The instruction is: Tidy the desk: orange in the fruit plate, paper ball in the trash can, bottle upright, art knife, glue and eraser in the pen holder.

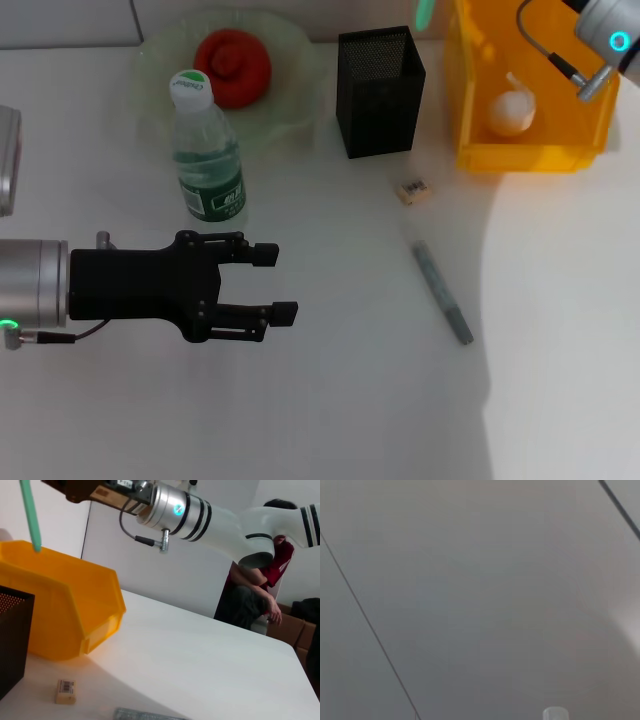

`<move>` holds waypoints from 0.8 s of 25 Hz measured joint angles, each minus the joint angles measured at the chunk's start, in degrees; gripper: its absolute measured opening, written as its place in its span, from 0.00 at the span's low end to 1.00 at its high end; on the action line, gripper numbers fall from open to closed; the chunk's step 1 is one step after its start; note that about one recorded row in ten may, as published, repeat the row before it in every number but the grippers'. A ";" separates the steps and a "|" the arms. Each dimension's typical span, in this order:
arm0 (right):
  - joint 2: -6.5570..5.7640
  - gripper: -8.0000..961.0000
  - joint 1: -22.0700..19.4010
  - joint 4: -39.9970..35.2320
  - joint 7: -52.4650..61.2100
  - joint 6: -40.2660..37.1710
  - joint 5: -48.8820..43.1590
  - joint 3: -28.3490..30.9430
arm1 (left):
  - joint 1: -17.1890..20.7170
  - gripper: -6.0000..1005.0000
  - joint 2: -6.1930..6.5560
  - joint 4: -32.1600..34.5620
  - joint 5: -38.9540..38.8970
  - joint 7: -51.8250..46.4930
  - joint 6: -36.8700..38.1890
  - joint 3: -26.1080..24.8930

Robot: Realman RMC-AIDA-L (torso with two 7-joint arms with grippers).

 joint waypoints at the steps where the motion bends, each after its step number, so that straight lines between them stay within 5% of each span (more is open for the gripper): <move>1: 0.01 0.18 1.14 1.44 -1.79 1.61 0.04 0.06 | -0.02 0.78 -0.13 0.00 0.00 -0.03 -0.04 0.00; 14: 0.17 0.19 6.14 6.56 -10.16 8.09 0.02 -2.89 | -0.11 0.78 -0.36 -0.01 0.12 -0.05 -0.12 -0.52; 20: -0.32 0.41 4.54 4.92 -7.56 6.23 -0.75 -4.05 | -0.17 0.78 -0.41 -0.01 0.25 0.04 -0.13 -0.63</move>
